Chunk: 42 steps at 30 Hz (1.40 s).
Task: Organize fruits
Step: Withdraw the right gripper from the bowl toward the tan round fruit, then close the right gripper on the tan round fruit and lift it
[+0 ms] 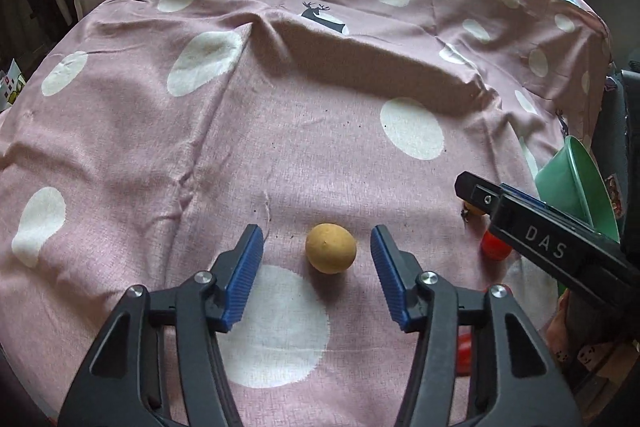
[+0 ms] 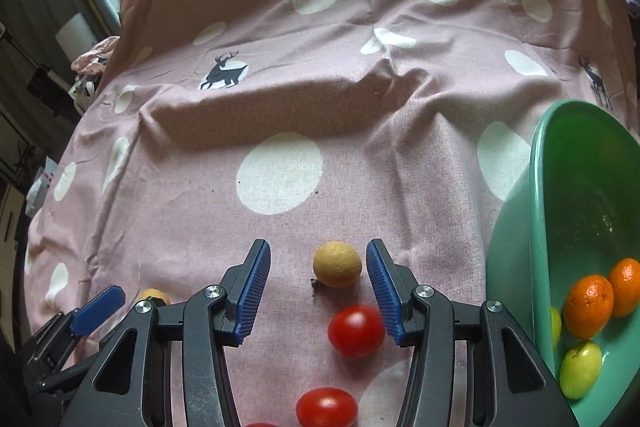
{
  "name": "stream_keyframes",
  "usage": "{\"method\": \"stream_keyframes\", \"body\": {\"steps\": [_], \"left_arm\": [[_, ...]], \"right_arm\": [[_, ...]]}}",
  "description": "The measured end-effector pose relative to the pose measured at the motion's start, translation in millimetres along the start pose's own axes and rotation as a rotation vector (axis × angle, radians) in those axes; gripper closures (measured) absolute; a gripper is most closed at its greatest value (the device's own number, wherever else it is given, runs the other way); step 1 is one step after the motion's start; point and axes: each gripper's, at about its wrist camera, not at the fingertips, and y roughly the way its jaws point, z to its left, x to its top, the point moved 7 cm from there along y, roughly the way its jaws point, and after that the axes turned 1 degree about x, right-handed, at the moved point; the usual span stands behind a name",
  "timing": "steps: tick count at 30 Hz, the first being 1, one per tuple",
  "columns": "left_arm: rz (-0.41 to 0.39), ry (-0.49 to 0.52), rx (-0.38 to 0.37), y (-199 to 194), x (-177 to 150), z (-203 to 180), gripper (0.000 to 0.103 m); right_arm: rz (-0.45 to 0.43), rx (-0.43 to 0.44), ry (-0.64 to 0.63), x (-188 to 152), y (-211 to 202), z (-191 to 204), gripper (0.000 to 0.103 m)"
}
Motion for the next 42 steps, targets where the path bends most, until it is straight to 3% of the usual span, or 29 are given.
{"method": "stream_keyframes", "body": {"steps": [10,14,17,28,42], "left_arm": [[0.002,0.010,0.023,4,-4,-4,0.054],[-0.006,0.012,0.055,5,-4,-2,0.061],[-0.002,0.001,0.030,5,-5,-3,0.071],[-0.003,-0.020,0.002,-1,-6,-5,0.076],[-0.105,0.014,-0.056,-42,0,-20,0.077]], "right_arm": [[0.013,-0.024,0.010,-4,10,-5,0.059],[0.003,-0.052,0.004,-4,10,-7,0.071],[-0.002,-0.046,0.006,-3,11,-7,0.075],[0.004,0.020,0.042,-7,6,-6,0.075],[-0.097,0.132,0.057,-3,-38,4,0.075]]}}
